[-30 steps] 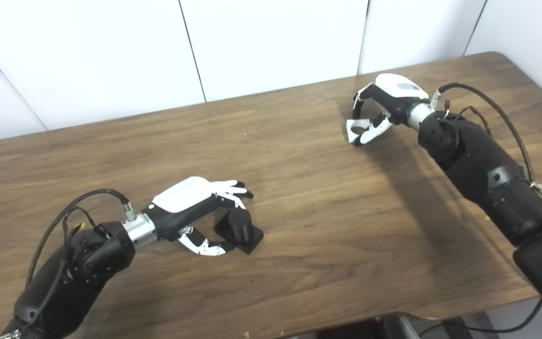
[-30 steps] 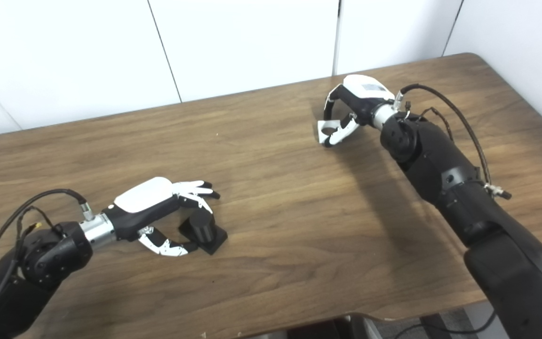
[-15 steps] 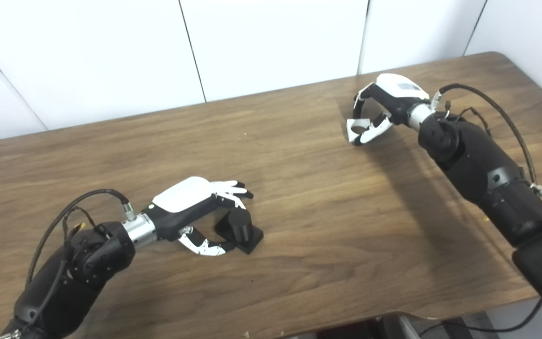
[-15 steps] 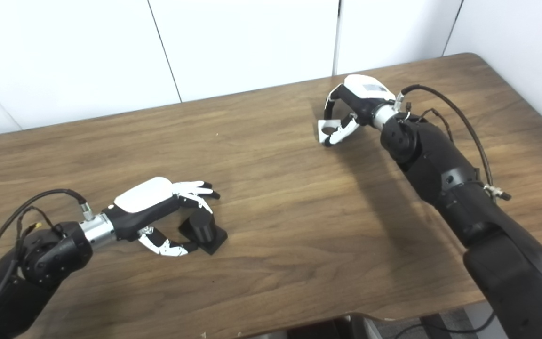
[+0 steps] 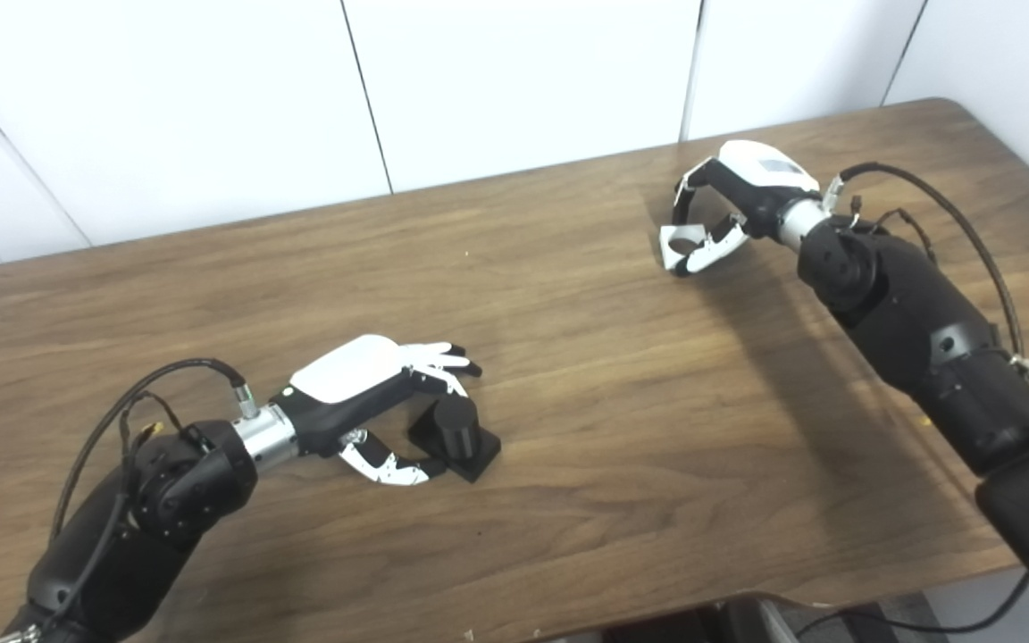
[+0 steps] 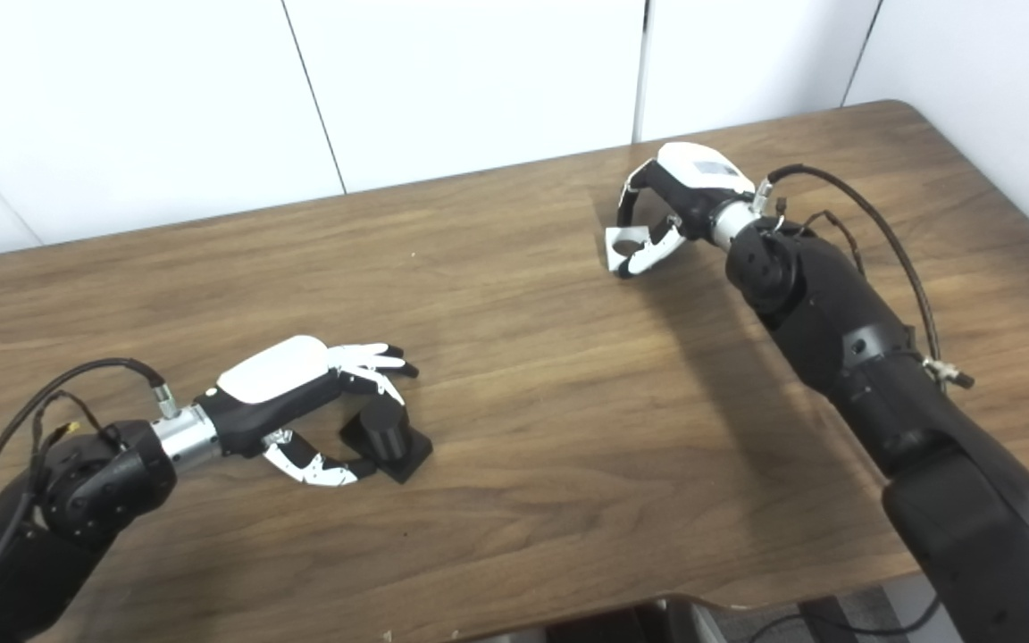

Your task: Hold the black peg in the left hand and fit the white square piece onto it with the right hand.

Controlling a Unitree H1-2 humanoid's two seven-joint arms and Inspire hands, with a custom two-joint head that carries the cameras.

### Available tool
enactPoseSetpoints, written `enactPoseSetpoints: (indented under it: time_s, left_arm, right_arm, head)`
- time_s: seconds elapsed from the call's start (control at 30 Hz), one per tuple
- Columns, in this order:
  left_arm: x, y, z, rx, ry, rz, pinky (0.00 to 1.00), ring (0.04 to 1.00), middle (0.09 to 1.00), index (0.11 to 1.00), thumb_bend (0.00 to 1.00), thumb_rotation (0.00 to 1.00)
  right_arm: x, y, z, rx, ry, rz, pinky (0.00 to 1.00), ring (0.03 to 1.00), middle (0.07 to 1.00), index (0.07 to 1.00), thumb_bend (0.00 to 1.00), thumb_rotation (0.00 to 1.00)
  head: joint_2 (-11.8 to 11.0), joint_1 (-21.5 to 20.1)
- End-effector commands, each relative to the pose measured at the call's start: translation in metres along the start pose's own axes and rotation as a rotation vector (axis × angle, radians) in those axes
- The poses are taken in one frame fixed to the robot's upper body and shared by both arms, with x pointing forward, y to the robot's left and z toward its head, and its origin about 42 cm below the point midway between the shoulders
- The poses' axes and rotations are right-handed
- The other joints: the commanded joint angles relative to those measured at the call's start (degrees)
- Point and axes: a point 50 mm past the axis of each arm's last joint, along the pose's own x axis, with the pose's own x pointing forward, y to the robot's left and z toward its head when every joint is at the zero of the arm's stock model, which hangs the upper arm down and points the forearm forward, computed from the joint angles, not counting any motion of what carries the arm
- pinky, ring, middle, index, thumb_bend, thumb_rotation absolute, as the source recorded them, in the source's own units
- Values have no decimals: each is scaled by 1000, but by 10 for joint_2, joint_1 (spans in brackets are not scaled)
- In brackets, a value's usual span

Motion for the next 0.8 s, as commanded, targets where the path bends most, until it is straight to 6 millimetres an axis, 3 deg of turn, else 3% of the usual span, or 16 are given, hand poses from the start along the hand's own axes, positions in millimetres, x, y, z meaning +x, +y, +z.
enactPoseSetpoints:
  time_s: [0.0, 0.4, 0.77]
  left_arm:
    - [-27, -40, -22, 19, 129, -221, 912, 957, 899, 588, 901, 136]
    - [-26, -41, -22, 6, 132, -222, 914, 964, 900, 591, 895, 138]
    - [-25, -39, -23, 4, 138, -225, 923, 963, 904, 589, 892, 150]
  right_arm:
    - [1, -37, 6, -9, -28, -76, 811, 866, 805, 483, 518, 132]
    - [-16, -72, 35, 24, -85, -74, 792, 882, 817, 483, 519, 132]
    - [-34, -87, 74, -6, -227, -24, 785, 873, 817, 481, 519, 135]
  head:
    - [0, 0]
    - [7, 4]
    - [10, 10]
